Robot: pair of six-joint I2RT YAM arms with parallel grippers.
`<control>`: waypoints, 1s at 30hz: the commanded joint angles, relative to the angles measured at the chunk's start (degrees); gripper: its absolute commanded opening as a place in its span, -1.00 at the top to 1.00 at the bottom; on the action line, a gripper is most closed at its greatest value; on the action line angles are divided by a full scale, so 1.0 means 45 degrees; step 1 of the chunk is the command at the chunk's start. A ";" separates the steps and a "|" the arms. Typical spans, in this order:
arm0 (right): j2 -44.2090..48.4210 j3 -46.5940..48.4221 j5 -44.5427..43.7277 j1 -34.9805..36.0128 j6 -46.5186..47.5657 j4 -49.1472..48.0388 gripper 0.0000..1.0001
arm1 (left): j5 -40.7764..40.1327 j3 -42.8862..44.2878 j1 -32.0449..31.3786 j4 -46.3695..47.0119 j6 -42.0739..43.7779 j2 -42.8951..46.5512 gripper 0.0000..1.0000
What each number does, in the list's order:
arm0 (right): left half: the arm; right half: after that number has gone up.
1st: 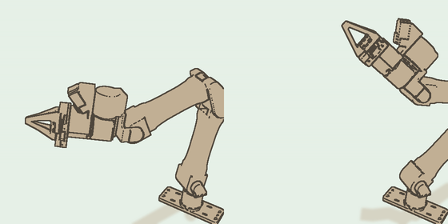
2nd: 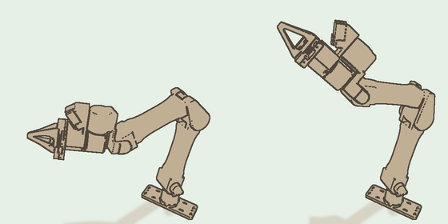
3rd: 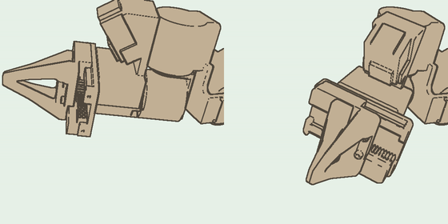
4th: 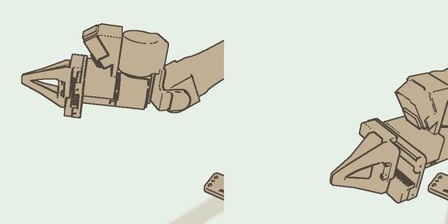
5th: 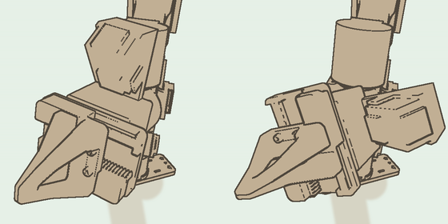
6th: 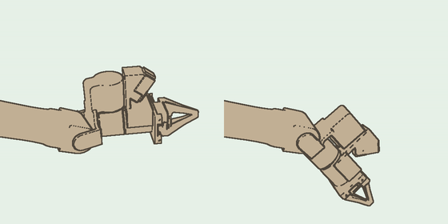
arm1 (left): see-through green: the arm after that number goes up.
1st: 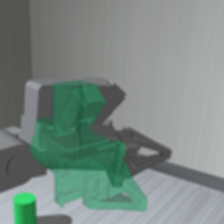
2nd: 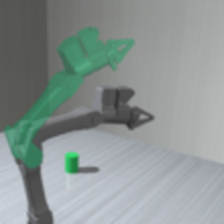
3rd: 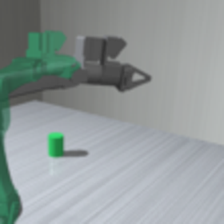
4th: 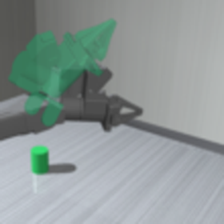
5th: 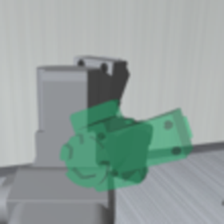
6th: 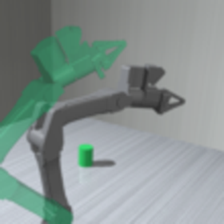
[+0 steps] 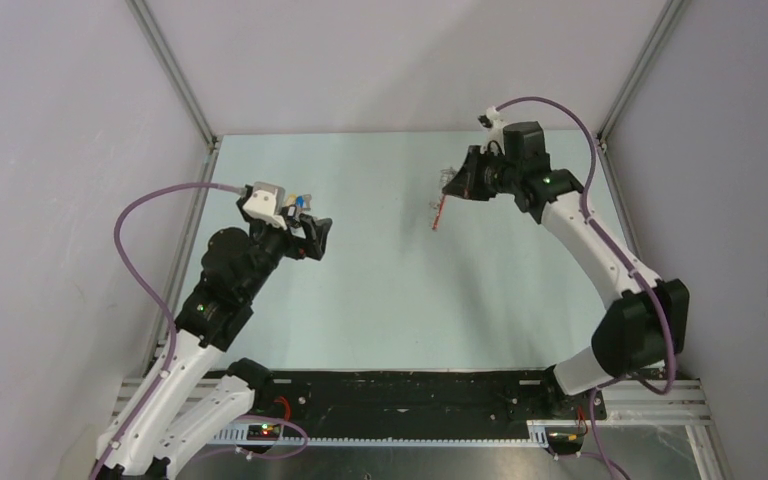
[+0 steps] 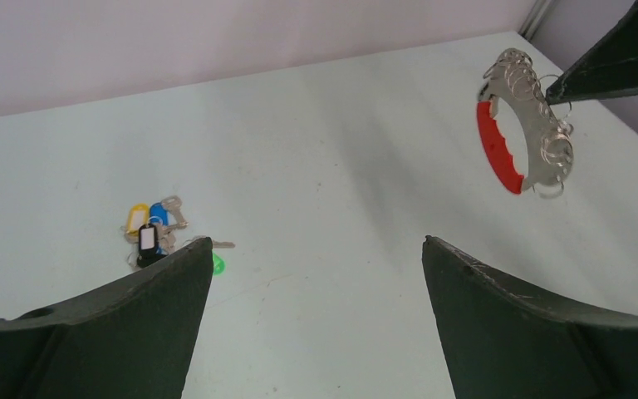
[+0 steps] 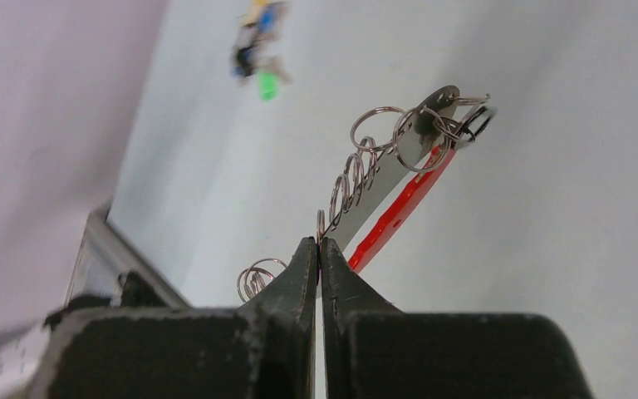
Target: Remove the keys from the keyring
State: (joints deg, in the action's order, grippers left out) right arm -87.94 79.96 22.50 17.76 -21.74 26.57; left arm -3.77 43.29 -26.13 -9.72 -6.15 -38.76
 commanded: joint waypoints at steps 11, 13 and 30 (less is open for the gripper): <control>0.4180 -0.1957 0.7441 0.1112 0.2090 -0.3437 1.00 | 0.2162 0.4192 -0.0053 0.1416 -0.1288 -0.2543 -0.96; 0.4443 -0.2033 0.7409 0.1085 0.2054 -0.3405 1.00 | 0.2495 0.4856 -0.0053 0.1812 -0.1235 -0.3159 -0.96; 0.7096 -0.3862 0.6963 0.1140 0.1790 -0.5414 1.00 | 0.9081 0.2494 -0.0921 0.5532 0.0915 -0.4251 -0.97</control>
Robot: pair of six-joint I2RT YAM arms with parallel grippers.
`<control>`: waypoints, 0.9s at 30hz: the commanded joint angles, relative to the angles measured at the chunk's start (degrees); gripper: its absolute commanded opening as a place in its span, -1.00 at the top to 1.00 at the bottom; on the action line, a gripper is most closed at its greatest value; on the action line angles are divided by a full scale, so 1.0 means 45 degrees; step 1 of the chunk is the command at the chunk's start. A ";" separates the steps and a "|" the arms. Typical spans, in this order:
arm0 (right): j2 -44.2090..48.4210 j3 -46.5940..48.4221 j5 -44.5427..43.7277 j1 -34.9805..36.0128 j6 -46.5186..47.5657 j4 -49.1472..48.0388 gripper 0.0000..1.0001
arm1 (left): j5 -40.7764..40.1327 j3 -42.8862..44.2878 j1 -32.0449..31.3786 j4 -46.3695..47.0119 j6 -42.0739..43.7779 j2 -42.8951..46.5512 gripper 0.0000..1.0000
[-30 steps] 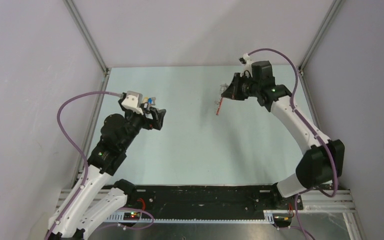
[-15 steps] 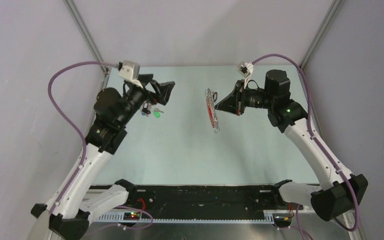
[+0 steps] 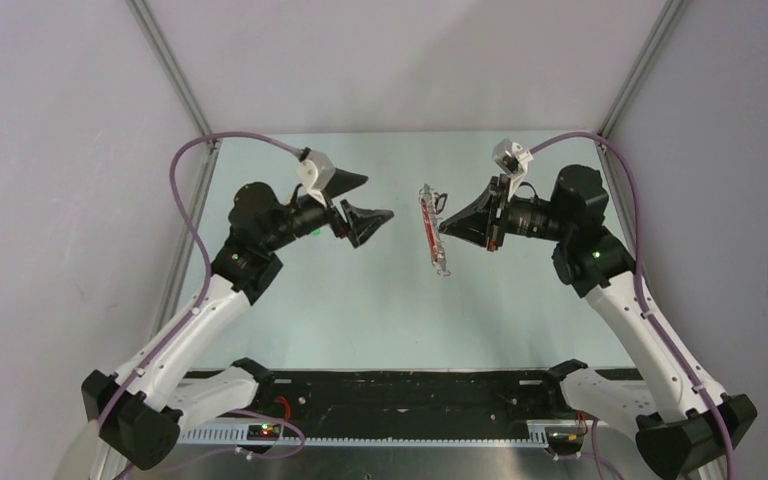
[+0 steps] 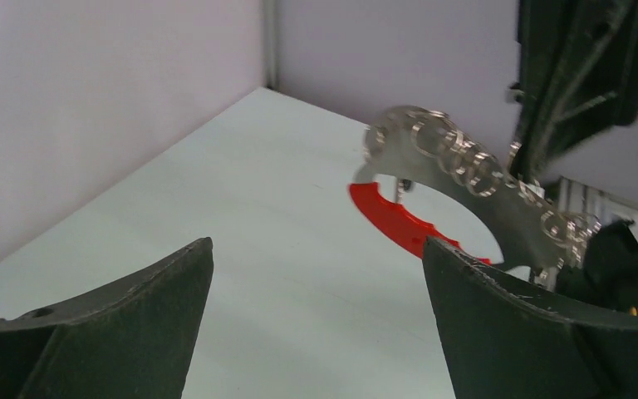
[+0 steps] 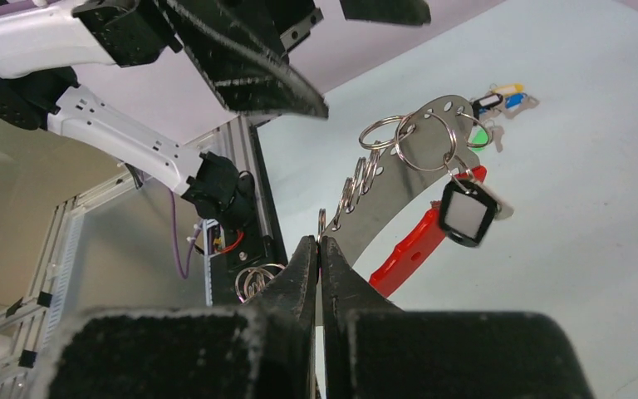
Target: Remove the keys from the keyring
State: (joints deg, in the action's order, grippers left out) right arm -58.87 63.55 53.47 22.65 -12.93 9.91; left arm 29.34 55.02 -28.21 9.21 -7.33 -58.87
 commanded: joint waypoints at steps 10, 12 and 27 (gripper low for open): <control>0.1534 -0.0646 0.0923 0.0586 -0.0219 -0.2666 1.00 | 0.2577 -0.0571 -0.1806 0.1404 0.2841 -0.0444 -0.97; 0.1656 -0.0658 0.1100 0.0761 -0.0089 -0.2661 1.00 | 0.2373 -0.0575 -0.1943 0.1407 0.2841 -0.0500 -0.97; 0.1442 -0.0652 0.0630 0.2052 0.1307 -0.2262 1.00 | 0.3188 -0.0299 -0.2392 0.2051 0.1329 -0.0904 -0.97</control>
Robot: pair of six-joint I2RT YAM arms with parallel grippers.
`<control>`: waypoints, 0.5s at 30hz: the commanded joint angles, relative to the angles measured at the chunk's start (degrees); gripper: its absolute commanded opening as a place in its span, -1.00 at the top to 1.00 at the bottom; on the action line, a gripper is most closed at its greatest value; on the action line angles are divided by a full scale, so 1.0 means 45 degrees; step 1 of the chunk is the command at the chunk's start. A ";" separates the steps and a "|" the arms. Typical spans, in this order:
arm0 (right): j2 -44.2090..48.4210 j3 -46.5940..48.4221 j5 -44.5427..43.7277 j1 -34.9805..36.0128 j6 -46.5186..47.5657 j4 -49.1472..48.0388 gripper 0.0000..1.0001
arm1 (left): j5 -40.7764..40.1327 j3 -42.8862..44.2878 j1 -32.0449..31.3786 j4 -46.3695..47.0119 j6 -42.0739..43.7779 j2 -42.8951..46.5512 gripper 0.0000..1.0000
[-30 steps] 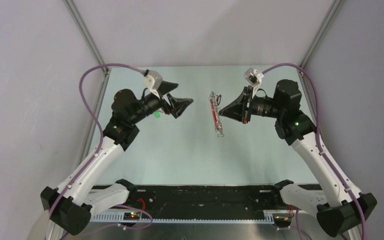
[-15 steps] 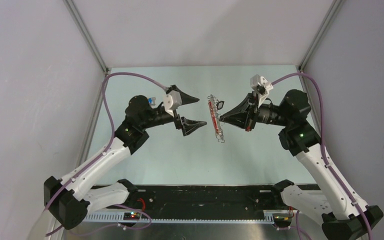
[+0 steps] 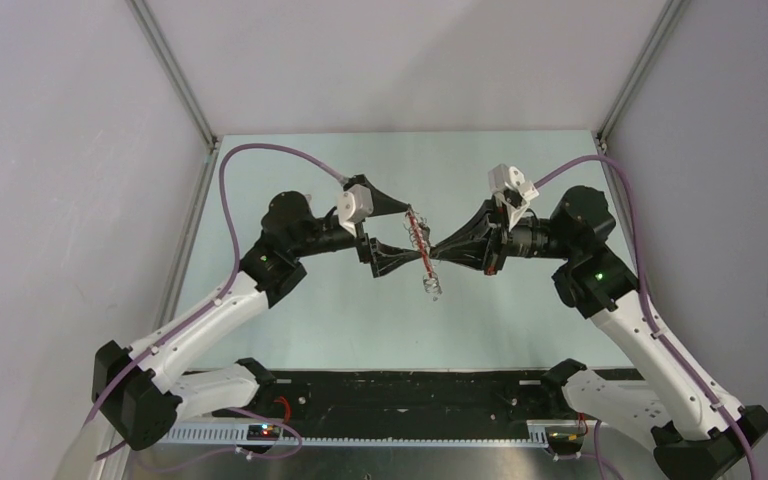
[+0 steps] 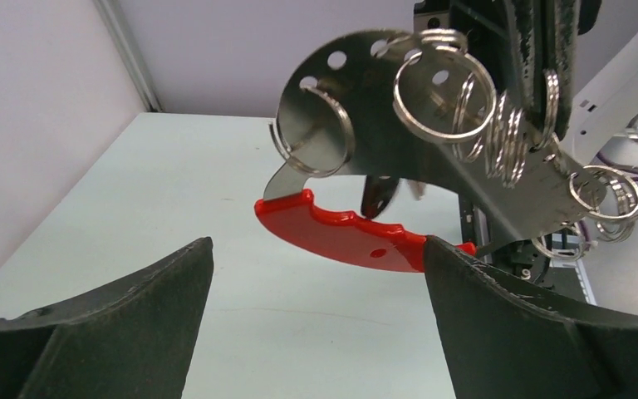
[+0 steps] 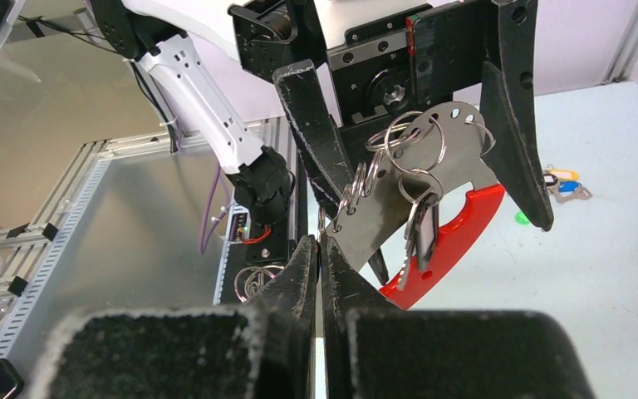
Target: Remove the keys from the keyring
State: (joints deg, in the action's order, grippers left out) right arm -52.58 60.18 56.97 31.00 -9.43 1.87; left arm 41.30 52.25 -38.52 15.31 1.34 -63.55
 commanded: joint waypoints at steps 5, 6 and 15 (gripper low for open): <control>-0.0037 0.0102 -0.0272 0.0319 0.0676 -0.0105 1.00 | 0.0572 0.0286 -0.0104 0.0754 -0.0563 0.0268 -0.97; -0.0074 0.0097 -0.0275 0.0338 0.0696 -0.0103 1.00 | 0.0565 0.0294 -0.0108 0.0757 -0.0568 0.0271 -0.97; -0.0210 0.0099 -0.0395 0.0642 0.1197 0.0144 1.00 | 0.0273 0.0289 -0.0092 0.0767 -0.0549 0.0354 -0.57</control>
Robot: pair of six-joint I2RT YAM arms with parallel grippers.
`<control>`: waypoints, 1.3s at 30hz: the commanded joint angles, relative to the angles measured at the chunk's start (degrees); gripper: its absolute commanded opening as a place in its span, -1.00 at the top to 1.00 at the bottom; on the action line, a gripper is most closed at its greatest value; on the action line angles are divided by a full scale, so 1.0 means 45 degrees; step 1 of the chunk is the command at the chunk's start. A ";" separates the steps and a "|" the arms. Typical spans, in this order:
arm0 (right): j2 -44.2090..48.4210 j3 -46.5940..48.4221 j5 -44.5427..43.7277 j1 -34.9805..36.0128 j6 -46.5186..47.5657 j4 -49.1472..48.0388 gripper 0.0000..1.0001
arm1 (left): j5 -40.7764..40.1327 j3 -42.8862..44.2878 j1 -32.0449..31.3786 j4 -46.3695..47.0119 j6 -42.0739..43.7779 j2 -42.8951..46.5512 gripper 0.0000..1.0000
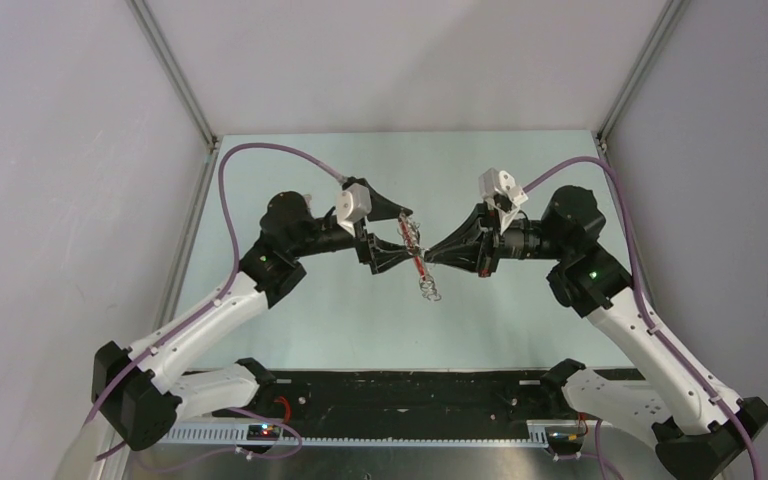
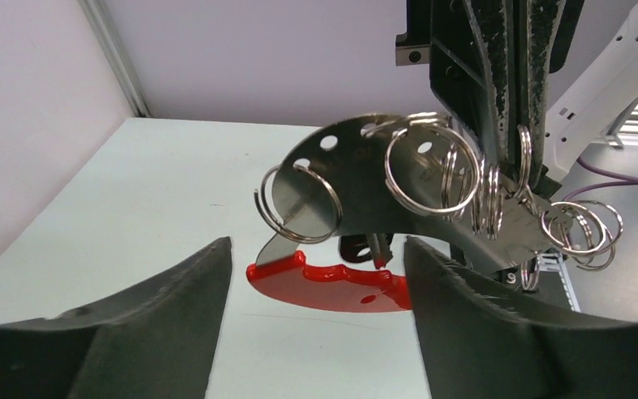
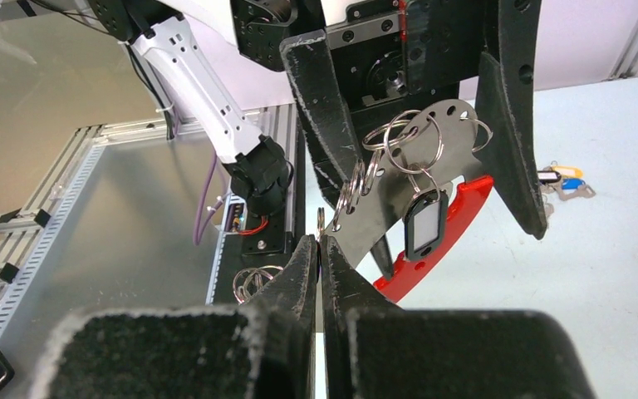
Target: Remove the keys from the keyring
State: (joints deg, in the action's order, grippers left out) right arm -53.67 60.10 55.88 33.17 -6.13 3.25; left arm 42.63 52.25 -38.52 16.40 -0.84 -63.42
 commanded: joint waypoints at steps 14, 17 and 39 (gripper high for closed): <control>-0.0251 0.0105 -0.0900 0.0459 0.1711 0.0985 0.01 | -0.1400 -0.0101 0.0082 0.0511 0.0769 0.0907 1.00; -0.0137 0.0111 -0.1445 0.0447 0.1763 0.1064 -0.32 | -0.1094 -0.0303 0.0072 0.0506 0.1719 0.1100 1.00; 0.1877 -0.4019 -0.2965 -0.0116 0.3104 -0.3644 -0.11 | -0.0301 -0.1582 -0.0374 -0.0798 0.6690 0.2471 1.00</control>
State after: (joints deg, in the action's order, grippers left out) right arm -45.87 43.42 37.10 32.60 3.68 -5.65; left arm 37.45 45.08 -39.46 11.99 25.12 -53.23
